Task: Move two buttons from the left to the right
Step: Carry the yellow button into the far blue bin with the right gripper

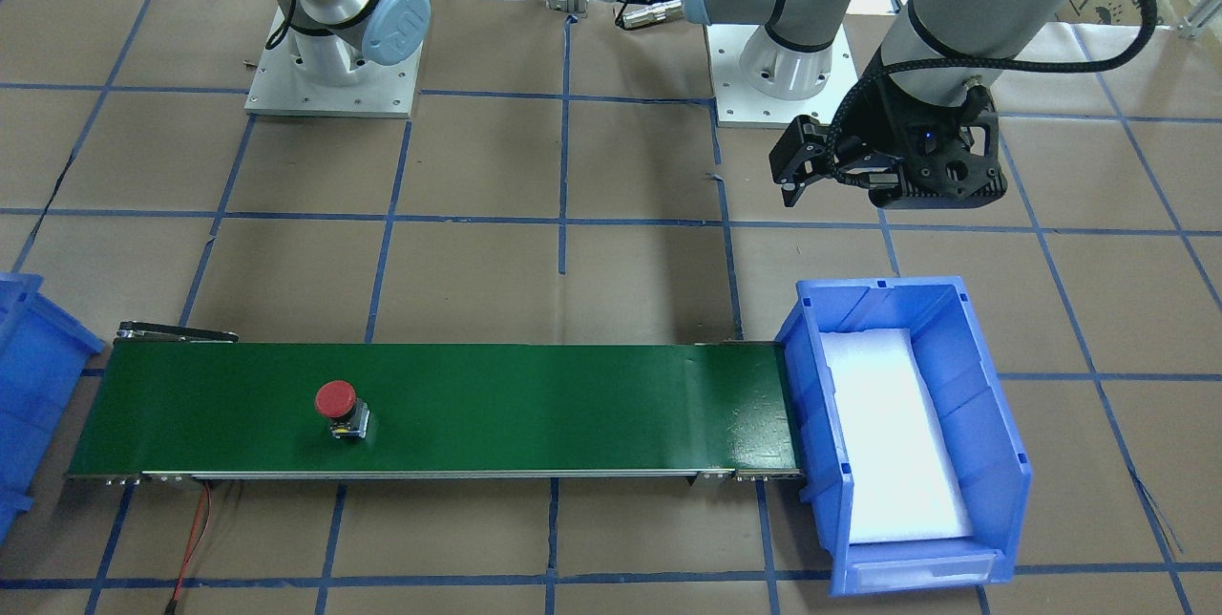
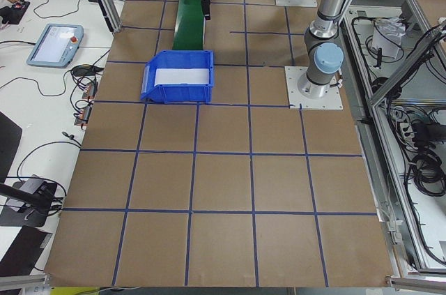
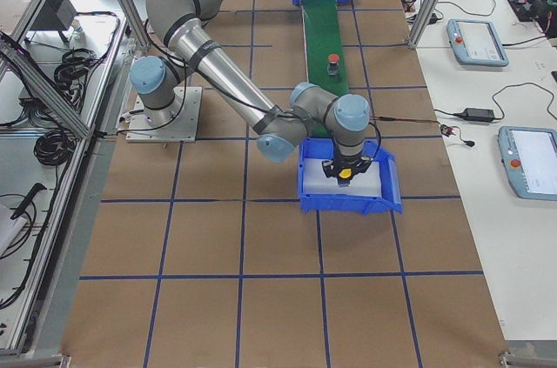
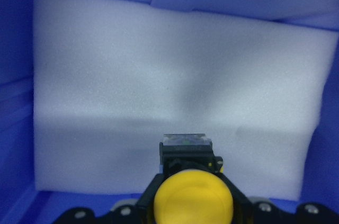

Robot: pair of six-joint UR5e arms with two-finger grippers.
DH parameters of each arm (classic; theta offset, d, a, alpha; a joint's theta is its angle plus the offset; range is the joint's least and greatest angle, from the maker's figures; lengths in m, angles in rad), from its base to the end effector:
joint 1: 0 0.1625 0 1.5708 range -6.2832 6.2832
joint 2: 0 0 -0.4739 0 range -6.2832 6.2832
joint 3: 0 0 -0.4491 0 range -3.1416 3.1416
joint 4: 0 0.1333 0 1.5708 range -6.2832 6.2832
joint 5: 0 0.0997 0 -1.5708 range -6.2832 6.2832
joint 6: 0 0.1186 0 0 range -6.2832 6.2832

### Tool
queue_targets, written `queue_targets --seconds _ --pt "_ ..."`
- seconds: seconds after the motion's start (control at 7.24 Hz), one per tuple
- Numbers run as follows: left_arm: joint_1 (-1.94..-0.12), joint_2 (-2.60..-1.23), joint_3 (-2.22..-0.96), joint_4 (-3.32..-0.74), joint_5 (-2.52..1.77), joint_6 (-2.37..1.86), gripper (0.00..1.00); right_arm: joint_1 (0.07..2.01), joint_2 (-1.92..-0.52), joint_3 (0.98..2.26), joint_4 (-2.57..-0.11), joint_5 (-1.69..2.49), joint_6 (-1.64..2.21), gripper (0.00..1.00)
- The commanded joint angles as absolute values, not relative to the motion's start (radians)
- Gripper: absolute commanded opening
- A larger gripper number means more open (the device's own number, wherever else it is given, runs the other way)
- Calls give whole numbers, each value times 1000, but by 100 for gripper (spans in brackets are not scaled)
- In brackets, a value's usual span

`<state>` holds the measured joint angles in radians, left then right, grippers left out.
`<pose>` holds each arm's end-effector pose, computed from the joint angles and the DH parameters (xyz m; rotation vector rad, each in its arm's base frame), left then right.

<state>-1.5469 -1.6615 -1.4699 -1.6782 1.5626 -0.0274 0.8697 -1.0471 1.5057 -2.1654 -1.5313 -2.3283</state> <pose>-0.1204 -0.5828 0.5113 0.0809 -3.1288 -0.1523 -0.3813 -0.6656 0.2702 2.1883 -2.0627 0.0708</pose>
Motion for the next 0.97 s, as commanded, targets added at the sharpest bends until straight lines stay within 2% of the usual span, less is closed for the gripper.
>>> queue_targets --seconds 0.0,0.14,0.28,0.41,0.55,0.83 --pt "-1548 -1660 -1471 -1678 1565 -28 100 842 -1000 1502 -2198 -1536 -2329 10" --pt "-1548 -1663 -1471 -1678 1562 -28 100 844 -1006 1500 -2197 -1536 -2326 10" --pt "-1548 -1661 -1471 -1678 1562 -28 100 844 -1002 1499 -2197 -1536 -2326 37" --pt "-1548 -1661 -1470 -1678 1562 -28 100 844 -1005 1497 -2183 -1526 -2335 97" --pt "-1548 -1661 -1470 -1678 1563 -28 100 847 -1011 1494 -2183 -1528 -2330 100" --pt "-1548 -1660 -1471 -1678 1565 -28 100 891 -1119 1496 -2089 -1523 -2294 100"
